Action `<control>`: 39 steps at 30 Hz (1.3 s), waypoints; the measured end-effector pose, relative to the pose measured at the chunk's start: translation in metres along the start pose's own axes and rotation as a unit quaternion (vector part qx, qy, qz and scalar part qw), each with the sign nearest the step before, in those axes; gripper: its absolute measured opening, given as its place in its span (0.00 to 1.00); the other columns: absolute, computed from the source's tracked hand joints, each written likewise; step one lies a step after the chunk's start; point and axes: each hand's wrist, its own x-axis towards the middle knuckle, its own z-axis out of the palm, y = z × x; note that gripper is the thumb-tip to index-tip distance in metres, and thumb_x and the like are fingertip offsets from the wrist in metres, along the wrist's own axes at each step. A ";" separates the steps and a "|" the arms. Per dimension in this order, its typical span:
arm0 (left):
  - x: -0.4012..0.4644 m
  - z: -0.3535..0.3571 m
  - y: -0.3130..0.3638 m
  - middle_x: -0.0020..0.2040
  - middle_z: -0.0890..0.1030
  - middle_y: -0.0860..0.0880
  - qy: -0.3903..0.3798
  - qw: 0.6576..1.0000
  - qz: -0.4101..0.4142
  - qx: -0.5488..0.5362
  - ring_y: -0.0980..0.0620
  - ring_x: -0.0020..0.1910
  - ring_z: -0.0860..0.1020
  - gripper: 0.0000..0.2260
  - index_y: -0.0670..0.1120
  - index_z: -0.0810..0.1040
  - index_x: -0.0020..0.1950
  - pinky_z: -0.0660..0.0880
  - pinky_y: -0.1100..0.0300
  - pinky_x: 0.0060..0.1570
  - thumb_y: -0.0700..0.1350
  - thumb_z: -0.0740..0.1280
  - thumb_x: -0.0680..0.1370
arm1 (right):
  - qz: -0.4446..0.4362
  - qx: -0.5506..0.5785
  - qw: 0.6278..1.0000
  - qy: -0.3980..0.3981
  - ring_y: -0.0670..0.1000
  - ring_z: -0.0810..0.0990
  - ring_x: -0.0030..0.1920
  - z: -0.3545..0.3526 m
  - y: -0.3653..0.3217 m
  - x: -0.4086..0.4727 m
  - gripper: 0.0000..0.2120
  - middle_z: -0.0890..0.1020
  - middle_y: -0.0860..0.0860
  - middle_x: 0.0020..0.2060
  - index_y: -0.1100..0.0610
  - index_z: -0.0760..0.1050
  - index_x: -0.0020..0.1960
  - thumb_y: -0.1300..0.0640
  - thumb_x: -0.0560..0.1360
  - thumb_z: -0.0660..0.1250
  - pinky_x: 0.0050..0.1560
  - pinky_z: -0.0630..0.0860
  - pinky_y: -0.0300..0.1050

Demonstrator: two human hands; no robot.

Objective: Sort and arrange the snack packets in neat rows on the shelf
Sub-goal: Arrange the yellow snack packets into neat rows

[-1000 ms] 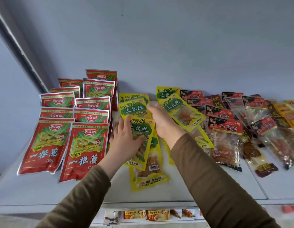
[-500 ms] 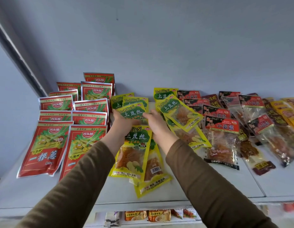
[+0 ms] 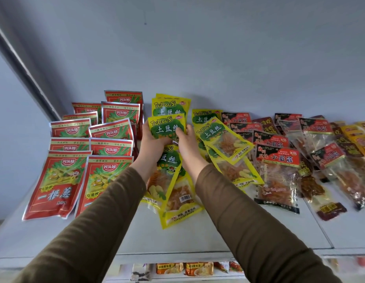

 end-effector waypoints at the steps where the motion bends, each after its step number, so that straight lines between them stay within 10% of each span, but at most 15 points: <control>1: 0.003 0.001 0.001 0.59 0.83 0.44 -0.001 1.000 0.016 0.001 0.41 0.52 0.85 0.37 0.55 0.63 0.76 0.84 0.40 0.49 0.32 0.73 0.74 | 0.006 0.033 0.999 -0.002 0.48 0.78 0.61 -0.001 -0.004 0.001 0.22 0.78 0.43 0.63 0.49 0.66 0.73 0.45 0.80 0.61 0.60 0.77 0.53; 4: 0.010 0.001 0.001 0.59 0.84 0.45 -0.007 0.998 0.054 0.019 0.42 0.53 0.85 0.41 0.55 0.62 0.78 0.83 0.39 0.53 0.36 0.75 0.70 | 0.022 0.089 0.996 -0.014 0.43 0.81 0.50 -0.007 -0.015 0.010 0.12 0.80 0.42 0.53 0.49 0.70 0.64 0.48 0.83 0.63 0.44 0.80 0.41; 7: 0.016 -0.002 -0.004 0.62 0.83 0.44 -0.039 0.997 0.049 0.044 0.43 0.54 0.85 0.41 0.52 0.62 0.79 0.81 0.39 0.56 0.42 0.78 0.70 | 0.019 0.064 0.998 -0.018 0.54 0.80 0.62 -0.011 -0.017 0.020 0.22 0.80 0.52 0.62 0.58 0.73 0.69 0.48 0.81 0.67 0.60 0.78 0.51; 11: 0.008 -0.011 -0.001 0.80 0.66 0.49 -0.016 0.984 0.078 0.162 0.49 0.77 0.68 0.43 0.52 0.52 0.84 0.70 0.44 0.73 0.49 0.74 0.76 | 0.022 0.052 0.998 0.002 0.52 0.76 0.59 -0.020 -0.012 0.030 0.15 0.78 0.51 0.56 0.59 0.76 0.67 0.55 0.82 0.65 0.53 0.70 0.44; 16: -0.062 -0.026 0.003 0.76 0.69 0.48 -0.069 0.857 0.223 0.459 0.46 0.76 0.65 0.26 0.51 0.67 0.75 0.63 0.50 0.73 0.57 0.67 0.80 | 0.052 0.061 0.997 -0.011 0.50 0.76 0.54 -0.023 -0.008 0.035 0.13 0.79 0.49 0.54 0.56 0.76 0.66 0.54 0.84 0.63 0.50 0.69 0.43; 19: -0.109 -0.030 -0.010 0.84 0.50 0.49 -0.136 0.757 0.144 0.623 0.44 0.83 0.50 0.40 0.57 0.59 0.79 0.50 0.41 0.79 0.78 0.57 0.72 | 0.050 0.043 0.998 -0.005 0.51 0.75 0.54 -0.025 -0.009 0.037 0.15 0.78 0.51 0.53 0.58 0.76 0.67 0.52 0.84 0.63 0.51 0.68 0.42; 23: -0.138 -0.026 -0.027 0.83 0.34 0.49 -0.163 0.718 0.119 0.666 0.43 0.83 0.43 0.51 0.59 0.43 0.83 0.51 0.42 0.79 0.81 0.59 0.68 | 0.068 0.037 0.997 -0.001 0.52 0.72 0.57 -0.023 -0.008 0.041 0.16 0.77 0.54 0.61 0.61 0.75 0.67 0.52 0.84 0.63 0.56 0.66 0.45; 33: -0.126 -0.019 -0.057 0.75 0.72 0.40 -0.048 0.739 0.229 0.631 0.35 0.73 0.70 0.30 0.45 0.71 0.71 0.69 0.39 0.69 0.40 0.74 0.70 | 0.079 0.026 0.996 -0.031 0.52 0.74 0.57 -0.026 -0.012 0.041 0.10 0.78 0.51 0.59 0.54 0.77 0.60 0.51 0.82 0.65 0.61 0.69 0.47; 39: -0.133 -0.021 -0.060 0.80 0.65 0.48 -0.063 0.721 0.237 0.648 0.43 0.76 0.65 0.34 0.50 0.66 0.79 0.57 0.32 0.75 0.65 0.60 0.77 | 0.059 0.021 0.998 -0.010 0.53 0.76 0.58 -0.028 -0.005 0.042 0.11 0.78 0.51 0.55 0.57 0.77 0.63 0.56 0.82 0.65 0.57 0.67 0.45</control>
